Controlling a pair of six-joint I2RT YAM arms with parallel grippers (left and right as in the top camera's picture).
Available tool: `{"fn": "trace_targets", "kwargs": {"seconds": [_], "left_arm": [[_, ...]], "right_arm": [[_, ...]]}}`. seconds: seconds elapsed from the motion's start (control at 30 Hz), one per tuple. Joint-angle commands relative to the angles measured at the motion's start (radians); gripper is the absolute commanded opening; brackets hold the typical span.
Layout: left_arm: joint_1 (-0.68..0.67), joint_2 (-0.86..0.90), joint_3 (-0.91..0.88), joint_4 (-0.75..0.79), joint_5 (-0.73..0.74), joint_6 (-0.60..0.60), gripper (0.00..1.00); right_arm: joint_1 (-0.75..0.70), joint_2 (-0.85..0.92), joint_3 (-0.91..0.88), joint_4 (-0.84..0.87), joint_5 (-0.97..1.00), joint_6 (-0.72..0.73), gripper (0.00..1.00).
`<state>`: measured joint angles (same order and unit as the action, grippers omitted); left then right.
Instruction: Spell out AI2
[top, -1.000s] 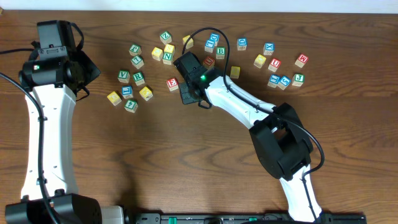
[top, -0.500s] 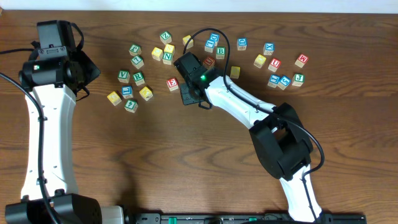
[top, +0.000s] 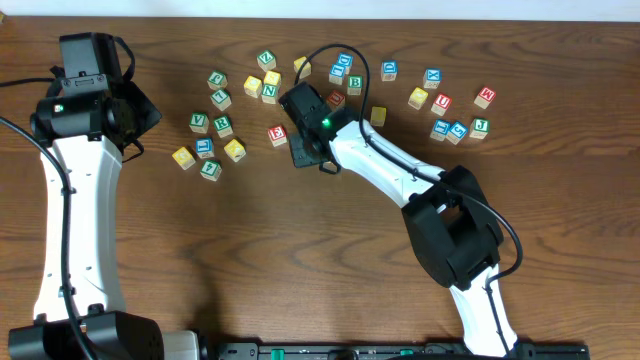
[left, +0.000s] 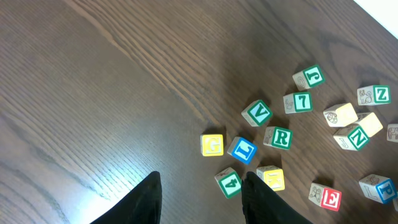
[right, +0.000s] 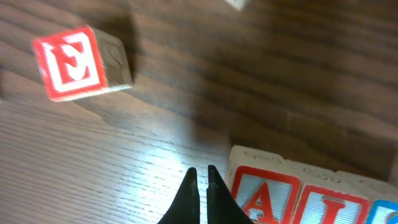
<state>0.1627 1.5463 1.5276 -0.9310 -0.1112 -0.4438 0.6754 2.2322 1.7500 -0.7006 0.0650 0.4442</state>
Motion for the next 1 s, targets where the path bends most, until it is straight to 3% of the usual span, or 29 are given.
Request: {"fn": "trace_targets", "kwargs": {"seconds": [0.0,0.57,0.97], "left_arm": [[0.002,-0.014,0.014,0.0,-0.01,0.006,0.42],[0.002,-0.014,0.014,0.001,-0.01,0.006,0.42],[0.002,-0.014,0.014,0.001,-0.01,0.006,0.42]], "right_arm": [[-0.012,-0.05,0.047,-0.007,0.015,0.011,0.01],[-0.207,-0.31,0.052,-0.179,0.011,0.007,0.01],[-0.266,-0.241,0.021,-0.29,-0.028,-0.003,0.01]]}}
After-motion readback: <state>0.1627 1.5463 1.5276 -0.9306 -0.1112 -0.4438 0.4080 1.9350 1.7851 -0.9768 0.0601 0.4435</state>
